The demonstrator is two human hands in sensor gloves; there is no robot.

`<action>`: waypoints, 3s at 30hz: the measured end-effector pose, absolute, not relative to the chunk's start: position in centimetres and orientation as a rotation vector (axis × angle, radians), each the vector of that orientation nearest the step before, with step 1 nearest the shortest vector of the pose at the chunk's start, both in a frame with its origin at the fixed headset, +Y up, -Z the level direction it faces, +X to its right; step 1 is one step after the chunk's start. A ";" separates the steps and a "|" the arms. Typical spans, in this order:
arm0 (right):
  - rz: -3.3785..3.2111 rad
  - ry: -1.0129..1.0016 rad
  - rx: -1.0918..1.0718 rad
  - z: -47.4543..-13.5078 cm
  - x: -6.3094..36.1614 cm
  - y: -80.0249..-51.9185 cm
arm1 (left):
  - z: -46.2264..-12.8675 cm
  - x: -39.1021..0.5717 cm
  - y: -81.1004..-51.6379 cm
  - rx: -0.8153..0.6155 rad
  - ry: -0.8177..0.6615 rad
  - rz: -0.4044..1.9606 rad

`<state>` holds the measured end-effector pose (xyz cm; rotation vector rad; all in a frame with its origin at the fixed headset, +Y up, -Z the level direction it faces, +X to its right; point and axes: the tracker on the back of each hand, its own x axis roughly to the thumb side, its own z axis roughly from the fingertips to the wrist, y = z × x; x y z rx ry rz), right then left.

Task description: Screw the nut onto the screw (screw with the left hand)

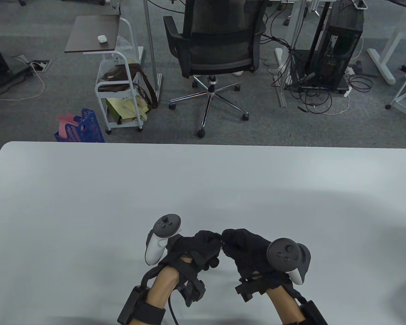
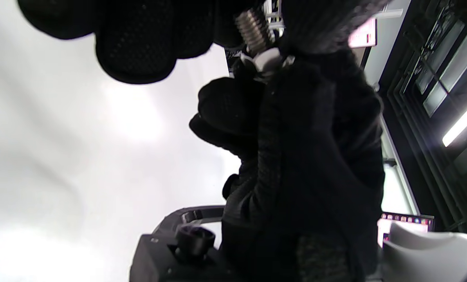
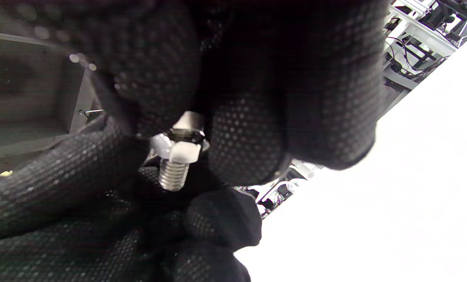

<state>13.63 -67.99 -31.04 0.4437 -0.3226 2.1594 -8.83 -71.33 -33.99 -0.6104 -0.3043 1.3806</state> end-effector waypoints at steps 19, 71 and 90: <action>2.158 -0.327 0.445 -31.0 13.6 -67.9 | -34.1 -8.7 -71.0 -0.593 -0.316 1.344; 2.104 -0.369 0.411 -30.8 13.9 -67.9 | -34.0 -8.7 -70.8 -0.572 -0.270 1.351; 2.104 -0.382 0.416 -30.7 13.8 -67.8 | -33.9 -8.6 -70.8 -0.578 -0.301 1.390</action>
